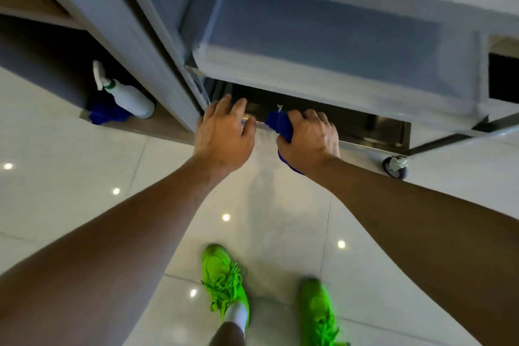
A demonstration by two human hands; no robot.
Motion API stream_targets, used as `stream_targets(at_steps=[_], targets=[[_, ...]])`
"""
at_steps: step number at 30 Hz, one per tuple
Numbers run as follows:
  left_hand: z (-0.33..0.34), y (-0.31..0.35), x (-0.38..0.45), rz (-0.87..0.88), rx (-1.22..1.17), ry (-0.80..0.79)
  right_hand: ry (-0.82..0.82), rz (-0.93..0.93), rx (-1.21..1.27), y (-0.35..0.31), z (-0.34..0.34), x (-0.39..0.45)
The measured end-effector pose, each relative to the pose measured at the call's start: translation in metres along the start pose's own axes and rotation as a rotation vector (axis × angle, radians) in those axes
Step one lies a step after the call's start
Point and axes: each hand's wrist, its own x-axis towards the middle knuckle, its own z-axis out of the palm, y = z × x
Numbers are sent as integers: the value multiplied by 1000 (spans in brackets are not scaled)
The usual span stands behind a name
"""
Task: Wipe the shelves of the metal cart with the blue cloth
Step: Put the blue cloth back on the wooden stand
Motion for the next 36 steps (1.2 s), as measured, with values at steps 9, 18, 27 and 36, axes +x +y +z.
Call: stream_targets(at_steps=[9, 18, 27, 36], targets=[[-154, 91, -51, 58, 98, 85, 22, -30, 69, -42, -176, -45], [-335, 159, -103, 57, 161, 287, 182, -144, 80, -92, -359, -68], [-500, 138, -151, -9, 237, 493, 325, -293, 155, -195, -476, -78], [-630, 69, -139, 1, 276, 701, 580, -400, 214, -321, -548, -46]])
